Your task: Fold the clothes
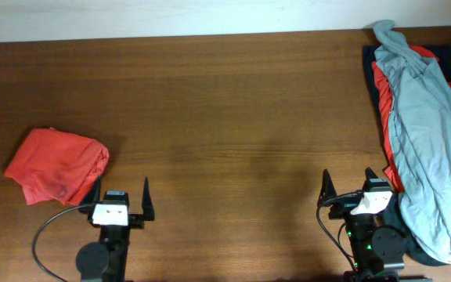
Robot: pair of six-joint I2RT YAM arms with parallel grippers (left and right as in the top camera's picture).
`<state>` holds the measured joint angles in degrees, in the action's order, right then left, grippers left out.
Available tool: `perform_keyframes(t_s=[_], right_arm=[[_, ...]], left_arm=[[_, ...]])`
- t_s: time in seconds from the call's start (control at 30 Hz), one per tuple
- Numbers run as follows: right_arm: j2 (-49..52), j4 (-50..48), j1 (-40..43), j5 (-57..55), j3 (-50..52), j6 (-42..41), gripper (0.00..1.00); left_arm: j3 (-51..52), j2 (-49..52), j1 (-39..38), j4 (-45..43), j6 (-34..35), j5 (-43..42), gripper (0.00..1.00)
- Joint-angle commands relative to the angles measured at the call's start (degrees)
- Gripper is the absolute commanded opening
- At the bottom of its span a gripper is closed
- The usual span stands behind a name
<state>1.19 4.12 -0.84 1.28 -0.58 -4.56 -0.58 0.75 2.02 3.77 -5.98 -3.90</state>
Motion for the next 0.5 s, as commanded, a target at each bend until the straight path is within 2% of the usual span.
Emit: perform_keyframes(t_s=[0.0,0.47], right_arm=[[-0.46,0.35,-0.28,-0.7,0.26,-0.44,0.99],[-0.46,0.35,-0.28,-0.7,0.26,-0.42,0.99]], left_arm=[[0.04,-0.33,0.28,0.66,-0.09,0.81,1.0],[0.04,-0.31,0.28,0.63,-0.07,0.74,0.99]])
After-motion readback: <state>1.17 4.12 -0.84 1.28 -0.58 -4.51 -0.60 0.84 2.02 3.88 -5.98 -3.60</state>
